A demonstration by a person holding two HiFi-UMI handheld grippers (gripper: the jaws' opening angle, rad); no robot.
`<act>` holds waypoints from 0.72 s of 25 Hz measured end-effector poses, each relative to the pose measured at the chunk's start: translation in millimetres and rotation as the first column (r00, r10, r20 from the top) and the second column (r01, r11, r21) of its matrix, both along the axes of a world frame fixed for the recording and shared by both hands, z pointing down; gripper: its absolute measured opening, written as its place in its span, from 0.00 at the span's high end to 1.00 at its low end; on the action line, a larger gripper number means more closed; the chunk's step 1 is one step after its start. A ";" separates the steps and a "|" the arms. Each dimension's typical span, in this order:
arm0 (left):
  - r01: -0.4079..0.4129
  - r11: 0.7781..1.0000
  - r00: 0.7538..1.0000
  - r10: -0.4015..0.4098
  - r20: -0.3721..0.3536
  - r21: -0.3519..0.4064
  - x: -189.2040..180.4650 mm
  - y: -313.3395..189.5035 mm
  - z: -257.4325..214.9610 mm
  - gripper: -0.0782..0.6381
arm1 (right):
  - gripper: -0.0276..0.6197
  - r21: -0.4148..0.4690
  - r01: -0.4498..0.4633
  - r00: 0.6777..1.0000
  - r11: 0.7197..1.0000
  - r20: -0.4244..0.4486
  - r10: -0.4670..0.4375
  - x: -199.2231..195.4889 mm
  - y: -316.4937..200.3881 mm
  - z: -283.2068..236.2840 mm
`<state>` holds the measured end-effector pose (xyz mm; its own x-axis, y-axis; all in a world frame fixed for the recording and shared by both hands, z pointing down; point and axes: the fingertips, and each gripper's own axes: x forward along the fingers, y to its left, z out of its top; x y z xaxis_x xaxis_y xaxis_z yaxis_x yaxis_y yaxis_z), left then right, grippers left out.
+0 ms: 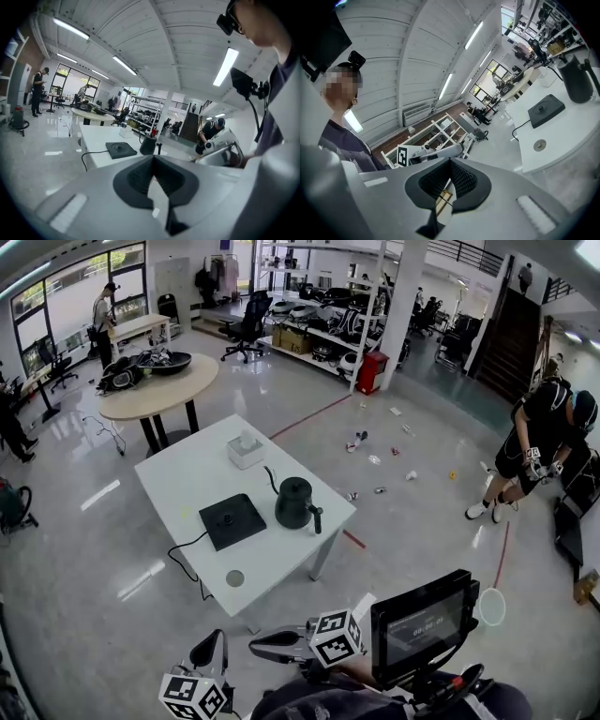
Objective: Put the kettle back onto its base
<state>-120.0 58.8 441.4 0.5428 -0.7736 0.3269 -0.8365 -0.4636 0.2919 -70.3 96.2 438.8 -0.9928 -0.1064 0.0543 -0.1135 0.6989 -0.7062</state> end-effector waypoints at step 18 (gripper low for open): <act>0.022 1.000 0.991 -0.022 0.131 0.000 112.3 -107.3 -9.9 0.89 | 0.95 -0.008 -0.071 0.994 0.997 0.081 0.072 140.3 -113.1 4.3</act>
<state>-7.7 -48.5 431.5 0.4781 -0.7844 0.3952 -0.8776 -0.4444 0.1797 70.1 -16.9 443.1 -0.9838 -0.1773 -0.0250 -0.1056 0.6871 -0.7189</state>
